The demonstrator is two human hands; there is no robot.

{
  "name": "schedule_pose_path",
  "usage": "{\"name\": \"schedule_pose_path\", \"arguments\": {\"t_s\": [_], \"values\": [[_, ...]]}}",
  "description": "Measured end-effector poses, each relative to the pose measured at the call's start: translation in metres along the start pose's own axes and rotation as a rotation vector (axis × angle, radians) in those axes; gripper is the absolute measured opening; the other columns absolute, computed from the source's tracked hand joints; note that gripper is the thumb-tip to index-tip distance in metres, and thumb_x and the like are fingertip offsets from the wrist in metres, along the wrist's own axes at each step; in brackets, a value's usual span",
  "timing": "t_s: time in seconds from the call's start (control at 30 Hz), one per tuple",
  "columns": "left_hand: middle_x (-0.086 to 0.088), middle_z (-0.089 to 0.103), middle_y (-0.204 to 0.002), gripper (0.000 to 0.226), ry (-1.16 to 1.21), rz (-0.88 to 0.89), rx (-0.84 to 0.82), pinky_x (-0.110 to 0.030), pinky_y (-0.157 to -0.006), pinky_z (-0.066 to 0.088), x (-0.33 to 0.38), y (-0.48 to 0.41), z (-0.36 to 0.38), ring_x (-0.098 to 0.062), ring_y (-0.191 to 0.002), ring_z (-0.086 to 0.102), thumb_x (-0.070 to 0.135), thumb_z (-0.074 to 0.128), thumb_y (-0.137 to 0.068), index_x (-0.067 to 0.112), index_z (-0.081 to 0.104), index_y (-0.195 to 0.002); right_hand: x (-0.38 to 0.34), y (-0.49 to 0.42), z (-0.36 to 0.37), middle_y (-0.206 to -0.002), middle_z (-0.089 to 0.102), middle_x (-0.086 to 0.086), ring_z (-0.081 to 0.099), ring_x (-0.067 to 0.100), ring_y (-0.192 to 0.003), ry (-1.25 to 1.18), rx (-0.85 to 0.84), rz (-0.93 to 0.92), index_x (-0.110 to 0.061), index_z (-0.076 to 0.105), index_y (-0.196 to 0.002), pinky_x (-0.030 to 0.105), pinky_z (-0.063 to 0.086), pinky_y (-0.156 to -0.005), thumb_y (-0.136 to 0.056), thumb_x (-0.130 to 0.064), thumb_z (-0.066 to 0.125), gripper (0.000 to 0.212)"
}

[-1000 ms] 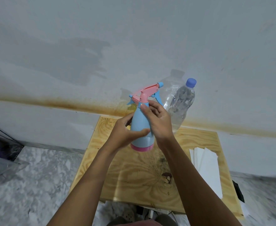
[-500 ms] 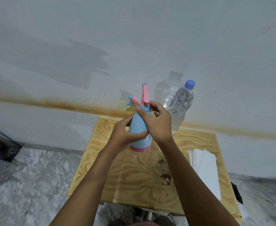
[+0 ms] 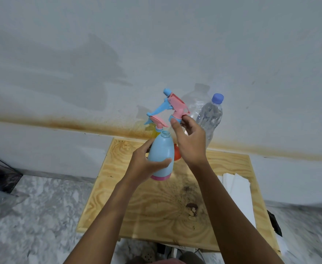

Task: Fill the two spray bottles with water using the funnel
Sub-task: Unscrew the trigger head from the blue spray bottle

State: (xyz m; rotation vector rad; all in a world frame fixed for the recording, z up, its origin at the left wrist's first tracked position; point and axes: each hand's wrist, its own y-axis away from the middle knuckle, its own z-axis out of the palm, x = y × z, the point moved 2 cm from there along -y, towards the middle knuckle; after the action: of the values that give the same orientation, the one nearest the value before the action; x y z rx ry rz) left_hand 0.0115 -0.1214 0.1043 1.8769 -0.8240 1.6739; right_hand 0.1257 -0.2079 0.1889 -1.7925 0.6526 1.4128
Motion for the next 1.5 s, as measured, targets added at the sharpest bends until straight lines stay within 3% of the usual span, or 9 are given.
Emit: {"name": "schedule_pose_path", "arguments": {"t_s": [0.13, 0.23, 0.43, 0.6, 0.7, 0.9, 1.03, 1.27, 1.5], "values": [[0.014, 0.066, -0.114, 0.067, -0.056, -0.017, 0.016, -0.029, -0.074, 0.060, -0.016, 0.002, 0.004, -0.004, -0.104, 0.063, 0.025, 0.090, -0.067, 0.035, 0.058, -0.126, -0.011, -0.008, -0.010, -0.090, 0.069, 0.012, 0.061, 0.035, -0.082, -0.050, -0.021, -0.023, -0.025, 0.067, -0.100, 0.022, 0.050, -0.076, -0.097, -0.023, 0.062, 0.007], [0.011, 0.063, -0.115, 0.069, -0.081, -0.049, 0.029, -0.027, -0.072, 0.060, -0.029, 0.004, 0.008, -0.002, -0.100, 0.062, 0.026, 0.090, -0.066, 0.034, 0.056, -0.125, -0.021, -0.013, -0.021, -0.082, 0.069, 0.004, 0.061, 0.018, -0.078, -0.068, 0.020, -0.063, -0.021, 0.066, -0.102, 0.013, 0.047, -0.075, -0.098, -0.021, 0.061, 0.007], [0.013, 0.061, -0.114, 0.070, -0.152, -0.074, 0.072, -0.029, -0.072, 0.060, -0.053, 0.009, 0.018, 0.006, -0.098, 0.058, 0.025, 0.090, -0.066, 0.031, 0.053, -0.124, -0.020, -0.023, -0.049, -0.084, 0.066, -0.007, 0.067, 0.012, -0.087, -0.102, 0.083, -0.070, -0.011, 0.065, -0.106, 0.030, 0.054, -0.090, -0.099, -0.019, 0.059, 0.013], [0.011, 0.060, -0.109, 0.072, -0.308, -0.030, 0.153, -0.030, -0.071, 0.055, -0.076, 0.014, 0.024, -0.010, -0.094, 0.059, 0.029, 0.091, -0.063, 0.022, 0.052, -0.123, 0.045, -0.009, -0.061, -0.071, 0.061, 0.002, 0.056, 0.014, -0.067, 0.143, -0.023, 0.080, -0.009, 0.069, -0.096, 0.029, 0.048, -0.068, -0.094, -0.019, 0.065, 0.011], [0.005, 0.062, -0.113, 0.077, -0.378, -0.041, 0.177, -0.035, -0.074, 0.054, -0.091, 0.019, 0.029, -0.018, -0.098, 0.060, 0.039, 0.088, -0.060, 0.021, 0.051, -0.125, 0.093, 0.003, -0.060, -0.053, 0.048, -0.013, 0.038, 0.002, -0.050, 0.288, -0.056, 0.172, -0.018, 0.062, -0.074, 0.019, 0.035, -0.054, -0.091, -0.018, 0.068, 0.018], [0.004, 0.060, -0.118, 0.079, -0.385, -0.115, 0.156, -0.037, -0.077, 0.052, -0.117, 0.025, 0.034, -0.021, -0.105, 0.059, 0.045, 0.085, -0.059, 0.022, 0.049, -0.126, 0.164, 0.020, -0.047, -0.094, 0.072, 0.003, 0.063, 0.012, -0.081, 0.448, -0.189, 0.378, -0.009, 0.072, -0.109, 0.021, 0.044, -0.072, -0.092, -0.025, 0.066, 0.024], [0.006, 0.059, -0.114, 0.074, -0.365, -0.154, 0.162, -0.028, -0.074, 0.047, -0.121, 0.030, 0.034, -0.018, -0.101, 0.059, 0.029, 0.090, -0.063, 0.021, 0.049, -0.124, 0.192, 0.019, -0.038, -0.092, 0.072, 0.007, 0.064, 0.020, -0.083, 0.465, -0.215, 0.436, -0.006, 0.073, -0.105, 0.033, 0.046, -0.075, -0.093, -0.023, 0.064, 0.022], [0.014, 0.052, -0.116, 0.078, -0.385, -0.170, 0.120, -0.031, -0.081, 0.053, -0.117, 0.035, 0.031, -0.009, -0.105, 0.056, 0.047, 0.089, -0.062, 0.034, 0.041, -0.121, 0.232, 0.012, -0.020, -0.074, 0.062, 0.007, 0.052, 0.014, -0.070, 0.518, -0.291, 0.515, 0.000, 0.072, -0.089, 0.030, 0.038, -0.065, -0.091, -0.022, 0.065, 0.024], [0.019, 0.051, -0.114, 0.060, -0.496, -0.096, 0.158, -0.005, -0.076, 0.040, -0.116, 0.034, 0.021, -0.004, -0.102, 0.053, 0.049, 0.079, -0.075, 0.025, 0.055, -0.125, 0.247, 0.017, -0.008, -0.087, 0.068, 0.004, 0.058, 0.014, -0.077, 0.548, -0.357, 0.545, -0.007, 0.073, -0.099, 0.026, 0.039, -0.066, -0.093, -0.021, 0.062, 0.019]]}}
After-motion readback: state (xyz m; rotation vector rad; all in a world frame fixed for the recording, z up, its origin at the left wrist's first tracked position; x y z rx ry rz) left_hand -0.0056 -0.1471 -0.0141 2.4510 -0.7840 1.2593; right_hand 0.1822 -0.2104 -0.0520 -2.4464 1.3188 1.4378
